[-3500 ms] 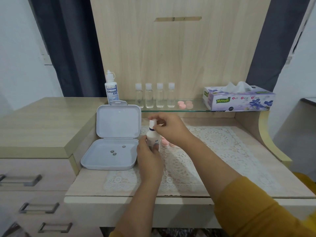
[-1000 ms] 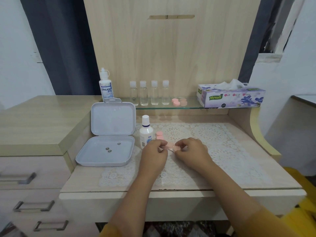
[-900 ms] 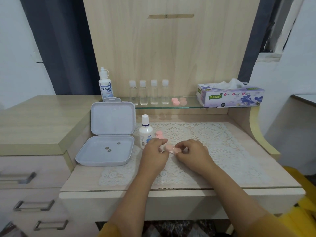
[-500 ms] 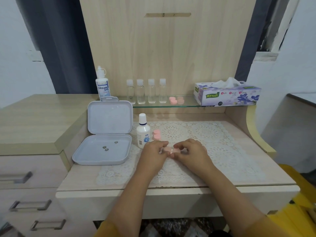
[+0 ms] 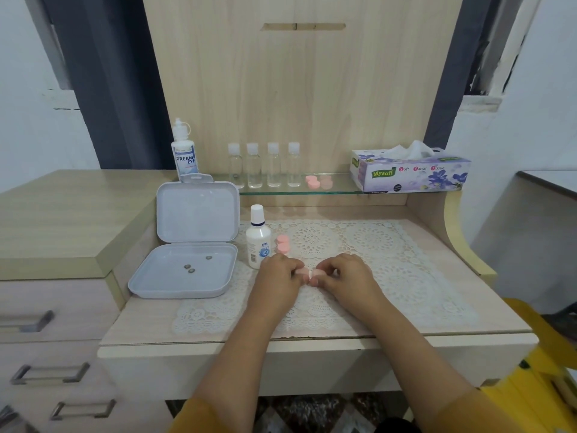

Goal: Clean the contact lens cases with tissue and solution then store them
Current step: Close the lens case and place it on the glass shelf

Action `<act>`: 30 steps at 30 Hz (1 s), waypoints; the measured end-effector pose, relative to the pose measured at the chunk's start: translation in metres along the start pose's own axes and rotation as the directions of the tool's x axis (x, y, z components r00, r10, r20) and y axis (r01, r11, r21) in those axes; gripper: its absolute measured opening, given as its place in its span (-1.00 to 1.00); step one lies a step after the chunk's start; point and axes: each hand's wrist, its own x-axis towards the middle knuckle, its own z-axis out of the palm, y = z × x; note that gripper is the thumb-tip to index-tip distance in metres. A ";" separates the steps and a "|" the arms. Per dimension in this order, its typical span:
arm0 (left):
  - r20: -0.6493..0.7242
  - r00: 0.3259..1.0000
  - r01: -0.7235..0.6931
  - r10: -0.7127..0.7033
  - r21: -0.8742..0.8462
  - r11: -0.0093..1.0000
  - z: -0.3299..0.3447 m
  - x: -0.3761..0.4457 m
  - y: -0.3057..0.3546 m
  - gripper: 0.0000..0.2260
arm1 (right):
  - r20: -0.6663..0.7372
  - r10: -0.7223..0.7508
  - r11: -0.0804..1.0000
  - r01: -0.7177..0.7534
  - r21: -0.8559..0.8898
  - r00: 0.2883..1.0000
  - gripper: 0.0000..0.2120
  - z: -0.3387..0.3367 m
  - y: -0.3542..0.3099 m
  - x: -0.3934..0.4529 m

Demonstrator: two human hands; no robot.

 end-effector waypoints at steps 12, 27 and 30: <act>-0.009 1.000 -0.009 0.009 0.002 1.000 0.000 -0.001 -0.001 -0.90 | 0.064 -0.109 0.986 0.116 -0.118 0.992 -0.66 -0.001 -0.001 -0.004; -0.016 1.000 0.008 -0.008 0.002 1.000 0.002 0.000 -0.002 -0.88 | 0.004 0.027 0.996 -0.027 0.084 1.000 -0.54 -0.003 -0.001 -0.004; -0.019 1.000 0.011 -0.011 0.004 1.000 0.004 0.001 -0.003 -0.88 | 0.020 0.014 0.995 -0.016 0.101 1.000 -0.57 -0.004 0.000 -0.006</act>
